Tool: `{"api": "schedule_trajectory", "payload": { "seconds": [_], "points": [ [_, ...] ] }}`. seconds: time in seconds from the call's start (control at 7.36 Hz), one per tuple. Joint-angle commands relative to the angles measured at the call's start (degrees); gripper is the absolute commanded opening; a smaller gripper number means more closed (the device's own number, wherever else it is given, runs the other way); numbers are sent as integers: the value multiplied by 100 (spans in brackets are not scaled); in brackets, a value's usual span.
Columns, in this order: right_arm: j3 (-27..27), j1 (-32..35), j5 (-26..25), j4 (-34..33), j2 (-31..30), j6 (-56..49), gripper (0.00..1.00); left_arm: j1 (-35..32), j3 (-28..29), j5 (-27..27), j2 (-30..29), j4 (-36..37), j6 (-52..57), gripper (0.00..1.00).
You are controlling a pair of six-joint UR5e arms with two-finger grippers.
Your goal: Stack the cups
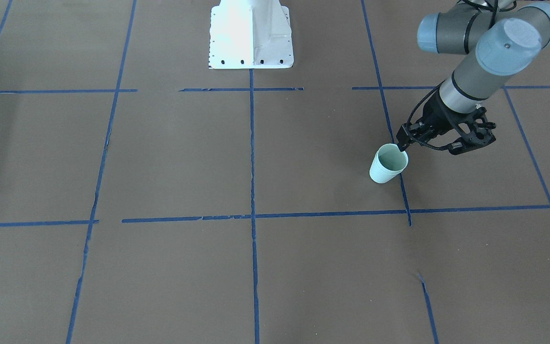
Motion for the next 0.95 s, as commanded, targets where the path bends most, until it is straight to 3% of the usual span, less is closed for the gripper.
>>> {"api": "schedule_trajectory", "payload": {
  "seconds": [0.0,0.41,0.81],
  "points": [
    [0,-4,0,0,0,0,100,-452,-28,-56,222,-33,1265,63],
    [0,5,0,0,0,0,100,-2050,59,-179,1223,-16,4269,70],
    [0,5,0,0,0,0,100,-3281,1005,-188,1314,19,6328,73]
  ]
}}
